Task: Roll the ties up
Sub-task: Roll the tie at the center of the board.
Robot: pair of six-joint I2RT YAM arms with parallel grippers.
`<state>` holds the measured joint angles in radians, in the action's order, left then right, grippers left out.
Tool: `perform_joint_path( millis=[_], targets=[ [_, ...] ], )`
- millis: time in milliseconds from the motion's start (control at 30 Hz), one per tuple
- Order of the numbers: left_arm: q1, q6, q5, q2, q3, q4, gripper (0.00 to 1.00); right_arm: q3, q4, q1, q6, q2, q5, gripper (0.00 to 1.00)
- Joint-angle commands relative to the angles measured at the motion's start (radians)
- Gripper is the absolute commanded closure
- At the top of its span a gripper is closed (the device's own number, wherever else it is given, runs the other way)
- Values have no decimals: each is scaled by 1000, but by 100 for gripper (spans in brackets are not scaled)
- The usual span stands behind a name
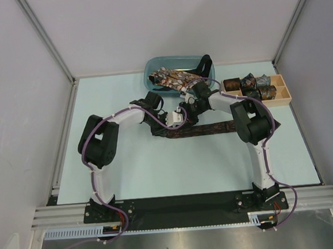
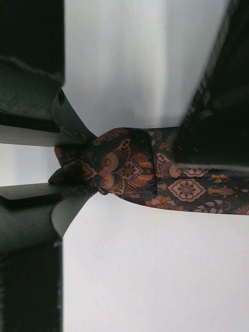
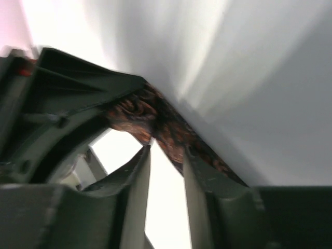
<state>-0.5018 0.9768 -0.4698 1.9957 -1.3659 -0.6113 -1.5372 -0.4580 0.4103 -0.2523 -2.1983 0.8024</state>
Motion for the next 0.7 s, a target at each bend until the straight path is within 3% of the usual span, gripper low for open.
perform_joint_path(
  millis=[0, 67, 467, 667],
  targets=[
    [11, -3, 23, -38, 28, -54, 72, 46, 180, 13, -149, 89, 122, 60],
    [11, -1, 22, -37, 30, -53, 72, 55, 209, 31, -186, 89, 123, 55],
    [11, 6, 19, -28, 27, -51, 71, 37, 269, 65, -214, -12, 86, 53],
    [12, 7, 17, -25, 21, -53, 70, 28, 265, 81, -212, -35, 55, 62]
  ],
)
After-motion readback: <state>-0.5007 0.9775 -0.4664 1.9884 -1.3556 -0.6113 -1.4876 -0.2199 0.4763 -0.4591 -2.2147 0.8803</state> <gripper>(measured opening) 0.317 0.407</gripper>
